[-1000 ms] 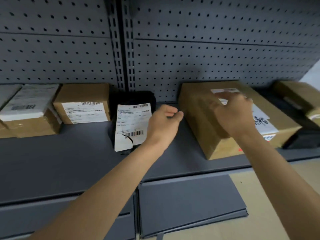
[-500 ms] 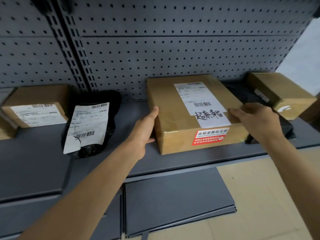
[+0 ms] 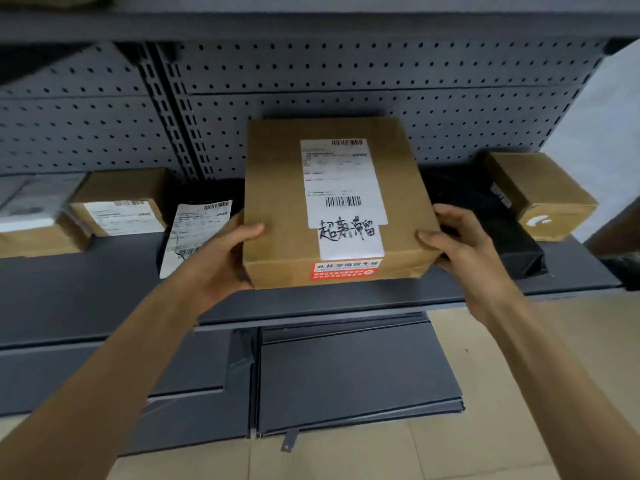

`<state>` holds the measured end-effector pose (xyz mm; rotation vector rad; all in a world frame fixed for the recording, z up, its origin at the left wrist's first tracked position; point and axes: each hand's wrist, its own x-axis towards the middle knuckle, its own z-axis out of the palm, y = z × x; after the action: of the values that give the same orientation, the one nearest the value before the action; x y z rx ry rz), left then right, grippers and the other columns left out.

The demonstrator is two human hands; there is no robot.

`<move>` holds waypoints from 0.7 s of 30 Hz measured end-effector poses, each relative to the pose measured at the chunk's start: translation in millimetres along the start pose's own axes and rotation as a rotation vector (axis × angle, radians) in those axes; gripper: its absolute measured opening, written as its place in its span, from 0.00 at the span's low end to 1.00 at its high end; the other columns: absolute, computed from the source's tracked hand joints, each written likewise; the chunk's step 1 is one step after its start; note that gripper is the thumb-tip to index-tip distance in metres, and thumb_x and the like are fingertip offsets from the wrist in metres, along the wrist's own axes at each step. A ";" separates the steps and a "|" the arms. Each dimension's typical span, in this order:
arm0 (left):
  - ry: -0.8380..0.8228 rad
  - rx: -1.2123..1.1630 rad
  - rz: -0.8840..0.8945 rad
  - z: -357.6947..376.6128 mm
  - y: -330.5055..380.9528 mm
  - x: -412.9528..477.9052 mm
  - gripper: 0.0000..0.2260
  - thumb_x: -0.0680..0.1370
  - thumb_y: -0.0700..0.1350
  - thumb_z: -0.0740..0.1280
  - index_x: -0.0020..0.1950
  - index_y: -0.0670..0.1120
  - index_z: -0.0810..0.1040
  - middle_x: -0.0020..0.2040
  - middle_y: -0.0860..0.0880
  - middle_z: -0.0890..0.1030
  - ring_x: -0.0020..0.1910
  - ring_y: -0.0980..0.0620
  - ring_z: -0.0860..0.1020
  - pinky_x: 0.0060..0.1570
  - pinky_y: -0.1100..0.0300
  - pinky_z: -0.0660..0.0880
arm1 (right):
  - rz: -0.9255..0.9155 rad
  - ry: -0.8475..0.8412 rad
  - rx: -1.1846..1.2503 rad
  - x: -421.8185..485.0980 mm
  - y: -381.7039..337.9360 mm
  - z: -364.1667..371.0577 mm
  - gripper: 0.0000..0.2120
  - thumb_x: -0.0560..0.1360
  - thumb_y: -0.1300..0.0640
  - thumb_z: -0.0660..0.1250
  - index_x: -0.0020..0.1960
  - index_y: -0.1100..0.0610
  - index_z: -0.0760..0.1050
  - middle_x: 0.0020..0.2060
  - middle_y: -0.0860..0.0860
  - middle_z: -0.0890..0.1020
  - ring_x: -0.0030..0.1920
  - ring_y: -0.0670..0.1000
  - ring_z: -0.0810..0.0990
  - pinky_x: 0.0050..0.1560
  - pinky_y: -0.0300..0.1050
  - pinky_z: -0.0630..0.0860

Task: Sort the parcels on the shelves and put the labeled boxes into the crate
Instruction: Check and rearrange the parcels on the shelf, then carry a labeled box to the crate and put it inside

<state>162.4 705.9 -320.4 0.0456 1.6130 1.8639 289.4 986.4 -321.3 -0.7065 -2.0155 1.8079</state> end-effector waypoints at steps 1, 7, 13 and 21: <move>-0.014 0.001 0.027 -5.9 -1.3 -4.5 0.26 0.70 0.48 0.71 0.67 0.60 0.72 0.63 0.52 0.79 0.61 0.49 0.78 0.51 0.43 0.79 | 0.019 -0.023 0.032 -1.6 1.4 1.8 0.21 0.74 0.57 0.70 0.65 0.47 0.71 0.58 0.44 0.77 0.60 0.48 0.76 0.53 0.45 0.73; -0.089 0.083 0.087 -20.0 -2.1 -31.5 0.28 0.71 0.47 0.66 0.71 0.60 0.68 0.65 0.52 0.78 0.62 0.48 0.78 0.52 0.45 0.80 | 0.158 -0.175 0.173 -16.6 3.7 16.7 0.24 0.74 0.48 0.67 0.69 0.42 0.67 0.59 0.45 0.81 0.57 0.48 0.80 0.48 0.49 0.78; -0.126 0.102 0.066 -23.5 2.1 -66.4 0.34 0.66 0.46 0.72 0.71 0.61 0.68 0.64 0.53 0.78 0.60 0.49 0.79 0.46 0.48 0.81 | 0.183 -0.118 0.228 -64.8 0.4 16.4 0.24 0.73 0.49 0.66 0.69 0.45 0.68 0.57 0.46 0.82 0.56 0.50 0.80 0.50 0.48 0.76; -0.294 0.173 0.091 -9.9 3.0 -129.0 0.38 0.67 0.43 0.69 0.75 0.60 0.61 0.61 0.56 0.80 0.55 0.55 0.81 0.45 0.58 0.79 | 0.150 0.142 0.202 -199.9 -22.8 -3.3 0.27 0.68 0.46 0.66 0.67 0.45 0.70 0.56 0.49 0.82 0.55 0.52 0.81 0.53 0.50 0.77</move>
<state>257.2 633.5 -270.4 0.4537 1.5803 1.6867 451.6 873.6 -283.5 -0.9156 -1.7012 1.9507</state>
